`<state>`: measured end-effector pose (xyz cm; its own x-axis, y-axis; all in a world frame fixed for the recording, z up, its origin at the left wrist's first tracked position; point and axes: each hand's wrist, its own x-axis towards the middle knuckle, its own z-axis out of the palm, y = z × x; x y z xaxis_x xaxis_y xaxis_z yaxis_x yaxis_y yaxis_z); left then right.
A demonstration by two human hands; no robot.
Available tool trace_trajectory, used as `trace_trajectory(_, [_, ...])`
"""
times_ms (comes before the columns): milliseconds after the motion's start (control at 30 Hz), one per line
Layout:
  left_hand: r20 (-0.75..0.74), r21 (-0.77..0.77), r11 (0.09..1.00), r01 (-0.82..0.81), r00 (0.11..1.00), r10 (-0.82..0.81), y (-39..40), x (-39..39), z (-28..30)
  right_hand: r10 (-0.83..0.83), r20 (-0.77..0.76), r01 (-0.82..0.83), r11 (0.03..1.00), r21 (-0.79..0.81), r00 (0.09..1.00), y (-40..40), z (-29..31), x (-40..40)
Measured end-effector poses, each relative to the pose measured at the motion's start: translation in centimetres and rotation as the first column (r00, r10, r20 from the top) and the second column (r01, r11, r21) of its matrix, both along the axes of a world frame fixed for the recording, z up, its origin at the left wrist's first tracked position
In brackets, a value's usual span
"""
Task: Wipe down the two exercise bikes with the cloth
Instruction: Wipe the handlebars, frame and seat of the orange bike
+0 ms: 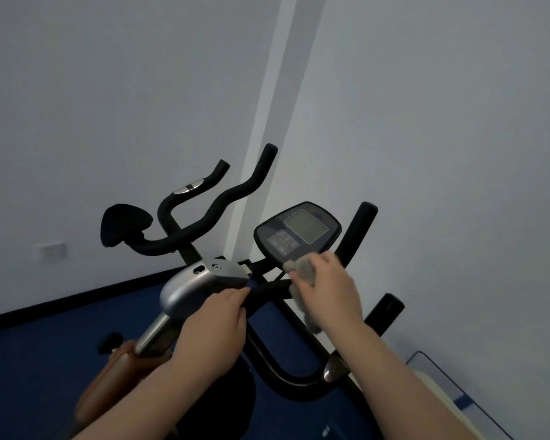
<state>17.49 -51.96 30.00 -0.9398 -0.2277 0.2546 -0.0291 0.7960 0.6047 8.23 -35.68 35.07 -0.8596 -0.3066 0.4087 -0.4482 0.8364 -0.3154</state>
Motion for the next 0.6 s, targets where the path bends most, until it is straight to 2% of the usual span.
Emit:
trace_trajectory(67, [-0.001,-0.025,1.000,-0.008,1.000,0.008,0.2,0.1,0.0,-0.111,-0.043,0.105,0.987,-0.119,0.993,0.6,-0.2,0.0])
trace_trajectory(100, [0.001,-0.043,0.999,-0.010,1.000,0.010,0.3,0.1,-0.1,-0.094,-0.054,0.085,0.985,-0.152,0.994,0.1,-0.8,0.6])
trace_trajectory(200, [-0.001,-0.063,0.998,-0.010,1.000,0.010,0.3,0.0,-0.2,0.132,-0.024,-0.132,0.991,-0.036,0.991,-1.7,-2.7,2.1])
trace_trajectory(233, [-0.004,-0.051,0.999,-0.006,1.000,0.006,0.3,0.0,-0.2,0.159,-0.015,-0.159,0.987,0.010,0.987,-1.6,-2.4,1.7])
trace_trajectory(300, [-0.012,0.000,1.000,-0.004,1.000,0.004,0.1,-0.1,-0.1,0.061,-0.030,-0.060,0.998,0.021,0.998,-0.6,-1.1,0.4])
trace_trajectory(367, [-0.014,0.038,0.999,-0.006,1.000,0.006,0.0,-0.1,-0.1,-0.122,-0.035,0.117,0.987,-0.107,0.992,0.0,-0.8,0.2])
trace_trajectory(400, [-0.014,0.054,0.999,-0.007,1.000,0.008,0.0,-0.2,0.0,-0.156,-0.037,0.148,0.976,-0.159,0.987,-0.5,-1.2,0.7])
trace_trajectory(433, [-0.010,0.068,0.998,-0.004,1.000,0.005,-0.1,-0.2,0.0,-0.132,-0.047,0.123,0.980,-0.159,0.990,-1.4,-1.9,1.6])
trace_trajectory(533, [0.003,0.142,0.989,0.051,0.999,-0.052,-0.5,-0.1,0.3,0.122,-0.018,-0.122,0.992,-0.012,0.992,-3.6,-3.8,3.7])
trace_trajectory(600, [0.016,0.193,0.979,0.059,0.998,-0.063,-0.9,0.4,0.4,0.133,-0.038,-0.131,0.989,0.065,0.990,-2.7,-2.7,2.9])
